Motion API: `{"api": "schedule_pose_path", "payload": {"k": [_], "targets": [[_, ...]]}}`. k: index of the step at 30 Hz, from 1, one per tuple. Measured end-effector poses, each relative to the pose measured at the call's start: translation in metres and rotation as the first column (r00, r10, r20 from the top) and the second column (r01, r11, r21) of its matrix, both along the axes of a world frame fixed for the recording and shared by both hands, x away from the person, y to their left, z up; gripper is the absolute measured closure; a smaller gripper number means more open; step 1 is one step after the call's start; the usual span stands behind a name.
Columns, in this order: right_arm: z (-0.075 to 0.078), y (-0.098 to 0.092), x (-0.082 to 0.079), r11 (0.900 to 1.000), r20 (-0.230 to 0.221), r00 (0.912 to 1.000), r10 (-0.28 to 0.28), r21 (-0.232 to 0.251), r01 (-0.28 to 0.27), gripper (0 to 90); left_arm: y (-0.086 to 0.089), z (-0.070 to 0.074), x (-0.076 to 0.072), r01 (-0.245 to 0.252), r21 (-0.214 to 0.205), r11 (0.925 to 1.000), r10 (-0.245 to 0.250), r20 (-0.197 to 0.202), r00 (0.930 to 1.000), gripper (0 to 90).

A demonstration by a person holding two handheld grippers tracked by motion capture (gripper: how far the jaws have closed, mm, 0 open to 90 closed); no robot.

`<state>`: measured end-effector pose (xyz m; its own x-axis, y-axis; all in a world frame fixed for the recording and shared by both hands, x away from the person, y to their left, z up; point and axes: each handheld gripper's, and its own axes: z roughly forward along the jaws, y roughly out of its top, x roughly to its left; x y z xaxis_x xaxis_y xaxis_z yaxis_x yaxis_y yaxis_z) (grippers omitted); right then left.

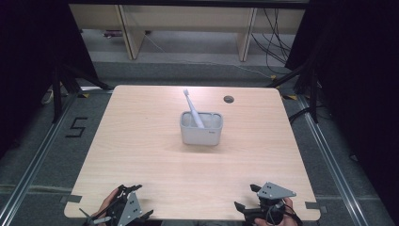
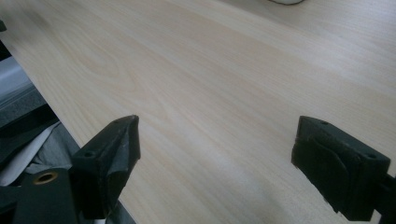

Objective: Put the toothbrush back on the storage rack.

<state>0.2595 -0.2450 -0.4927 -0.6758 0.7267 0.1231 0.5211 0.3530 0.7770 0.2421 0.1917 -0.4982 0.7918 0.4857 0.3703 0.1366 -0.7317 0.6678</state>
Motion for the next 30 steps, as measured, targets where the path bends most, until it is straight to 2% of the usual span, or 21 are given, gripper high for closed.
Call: {"api": "schedule_pose_path", "payload": {"k": [1, 2, 3, 4, 6, 7, 8, 9, 10, 11, 12, 13, 14, 16, 20, 21, 23, 24, 25, 30], "targets": [[-0.0004, -0.0015, 0.0014, 0.9999, 0.036, 0.9993, 0.011, -0.010, -0.011, 15.9, 0.0001, 0.0001, -0.0001, 0.001, 0.007, 1.0000, -0.001, 0.002, 1.0000, 15.2], [0.0003, -0.0018, 0.0002, 0.9998, 0.029, 0.9995, 0.014, -0.015, -0.014, 15.9, -0.0004, -0.0008, 0.0003, -0.004, 0.007, 1.0000, 0.004, 0.013, 0.9999, 15.2], [0.0004, -0.0021, -0.0001, 0.9996, 0.040, 0.9991, 0.016, -0.022, -0.016, 15.9, -0.0006, -0.0011, 0.0001, -0.008, 0.006, 0.9999, 0.008, 0.015, 0.9999, 15.2], [0.0012, -0.0006, -0.0035, 1.0000, 0.001, 1.0000, 0.005, -0.003, -0.005, 15.9, 0.0002, 0.0000, 0.0000, 0.001, 0.010, 0.9999, -0.001, -0.001, 1.0000, 15.2], [0.0007, -0.0022, -0.0030, 0.9997, 0.028, 0.9994, 0.020, -0.016, -0.020, 15.9, 0.0000, -0.0006, -0.0002, 0.000, 0.004, 1.0000, 0.000, -0.004, 1.0000, 15.2], [0.0009, -0.0029, -0.0034, 0.9996, 0.030, 0.9993, 0.023, -0.017, -0.023, 15.9, 0.0008, 0.0003, 0.0002, 0.006, 0.021, 0.9998, -0.006, -0.004, 1.0000, 15.2], [0.0005, -0.0030, -0.0036, 0.9997, 0.033, 0.9992, 0.023, -0.011, -0.022, 15.9, 0.0007, 0.0000, 0.0004, 0.004, 0.019, 0.9998, -0.003, -0.003, 1.0000, 15.1], [0.0012, -0.0020, -0.0066, 1.0000, 0.002, 1.0000, -0.002, -0.001, 0.002, 15.9, 0.0007, 0.0000, 0.0004, 0.004, 0.019, 0.9998, -0.003, -0.003, 1.0000, 15.2], [0.0012, -0.0020, -0.0066, 1.0000, 0.002, 1.0000, -0.002, -0.001, 0.002, 15.9, 0.0006, -0.0001, 0.0006, 0.003, 0.018, 0.9998, -0.003, -0.004, 1.0000, 15.2], [0.0008, -0.0044, -0.0051, 0.9998, 0.014, 0.9997, 0.019, -0.005, -0.019, 15.9, -0.0008, -0.0005, 0.0002, -0.006, 0.001, 1.0000, 0.006, -0.009, 0.9999, 15.2], [0.0007, -0.0049, -0.0049, 0.9998, 0.023, 0.9995, 0.021, -0.008, -0.021, 15.9, -0.0001, 0.0003, 0.0003, 0.009, 0.021, 0.9997, -0.009, -0.004, 1.0000, 15.2], [0.0012, -0.0043, -0.0071, 1.0000, 0.007, 1.0000, 0.002, -0.003, -0.002, 15.9, -0.0001, 0.0004, 0.0000, 0.010, 0.020, 0.9997, -0.010, -0.005, 0.9999, 15.2], [0.0011, -0.0050, -0.0065, 1.0000, 0.027, 0.9996, 0.003, -0.010, -0.003, 15.9, -0.0002, 0.0001, -0.0002, 0.010, 0.017, 0.9998, -0.010, -0.005, 0.9999, 15.1], [0.0015, -0.0047, -0.0072, 1.0000, 0.014, 0.9999, -0.001, -0.008, 0.001, 15.9, -0.0003, -0.0014, 0.0002, 0.010, 0.005, 0.9999, -0.010, 0.004, 0.9999, 15.2], [0.0008, -0.0046, -0.0060, 0.9999, 0.038, 0.9992, 0.010, -0.007, -0.009, 15.9, -0.0002, 0.0003, -0.0005, 0.006, 0.017, 0.9998, -0.006, -0.008, 0.9999, 15.1], [0.0011, -0.0047, -0.0058, 0.9998, 0.024, 0.9996, 0.016, -0.011, -0.016, 15.9, 0.0002, 0.0003, -0.0001, 0.007, 0.020, 0.9998, -0.007, -0.006, 1.0000, 15.1], [0.0008, -0.0052, -0.0047, 0.9997, 0.035, 0.9992, 0.021, -0.011, -0.021, 15.9, 0.0004, -0.0002, 0.0000, 0.006, 0.019, 0.9998, -0.006, -0.007, 1.0000, 15.1], [0.0006, -0.0044, -0.0051, 0.9999, 0.023, 0.9996, 0.015, -0.002, -0.015, 15.9, -0.0003, -0.0011, -0.0002, 0.000, 0.006, 1.0000, 0.000, -0.006, 1.0000, 15.1], [0.0007, -0.0044, -0.0051, 0.9999, 0.023, 0.9996, 0.016, -0.001, -0.016, 15.9, 0.0001, -0.0004, -0.0002, 0.007, 0.018, 0.9998, -0.006, -0.008, 0.9999, 15.1], [0.0014, -0.0049, -0.0054, 0.9998, 0.039, 0.9992, 0.011, -0.016, -0.010, 15.9, -0.0004, -0.0007, -0.0009, 0.000, 0.022, 0.9998, 0.000, 0.000, 1.0000, 15.2]]}}
